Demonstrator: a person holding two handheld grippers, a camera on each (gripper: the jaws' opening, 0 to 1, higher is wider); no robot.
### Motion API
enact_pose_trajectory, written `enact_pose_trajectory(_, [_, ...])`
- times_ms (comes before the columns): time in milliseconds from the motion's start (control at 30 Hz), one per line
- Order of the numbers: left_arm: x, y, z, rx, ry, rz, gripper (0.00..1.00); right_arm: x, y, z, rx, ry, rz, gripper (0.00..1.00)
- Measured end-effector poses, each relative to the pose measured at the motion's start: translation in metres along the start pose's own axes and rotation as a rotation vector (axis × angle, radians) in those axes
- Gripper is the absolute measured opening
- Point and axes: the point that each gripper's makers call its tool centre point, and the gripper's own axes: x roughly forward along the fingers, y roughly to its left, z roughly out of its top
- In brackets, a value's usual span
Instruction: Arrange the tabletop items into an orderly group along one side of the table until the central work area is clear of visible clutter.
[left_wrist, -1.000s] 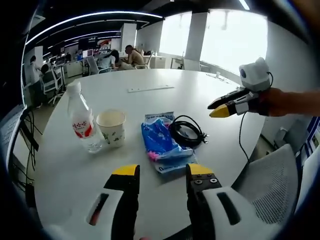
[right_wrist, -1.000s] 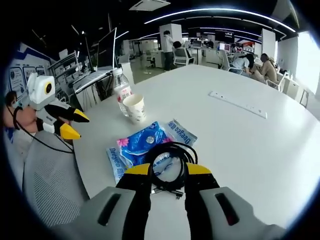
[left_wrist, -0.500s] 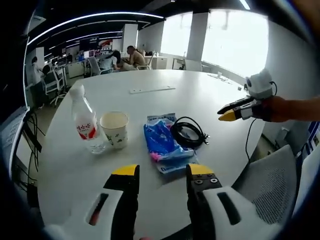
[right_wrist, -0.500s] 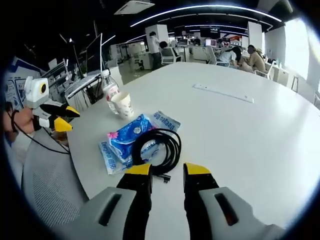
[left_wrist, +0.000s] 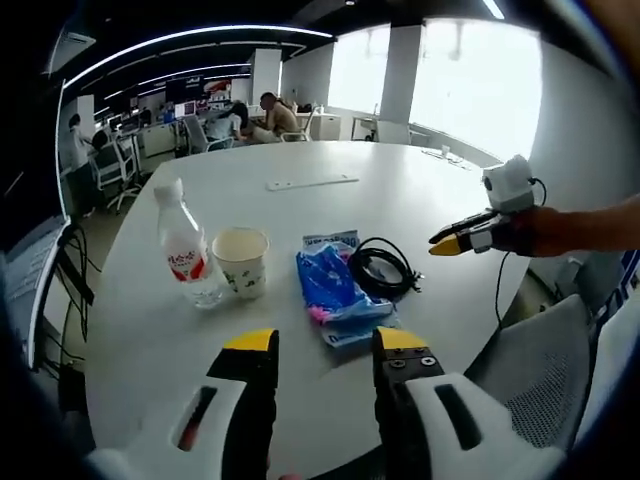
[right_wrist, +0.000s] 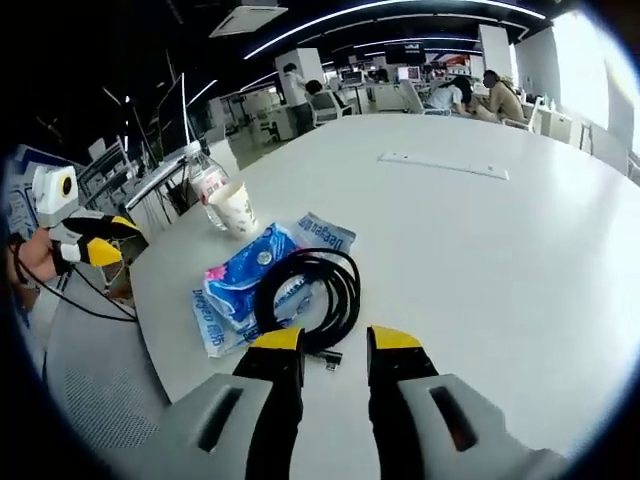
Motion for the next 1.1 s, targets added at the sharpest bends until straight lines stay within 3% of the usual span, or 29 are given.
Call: enact_pose_trajectory(1100, [-0.005, 0.019, 0.008, -0.020, -0.002, 0.060, 0.37, 0.054, -0.009, 0.005, 0.024, 0.071, 0.046, 0.27])
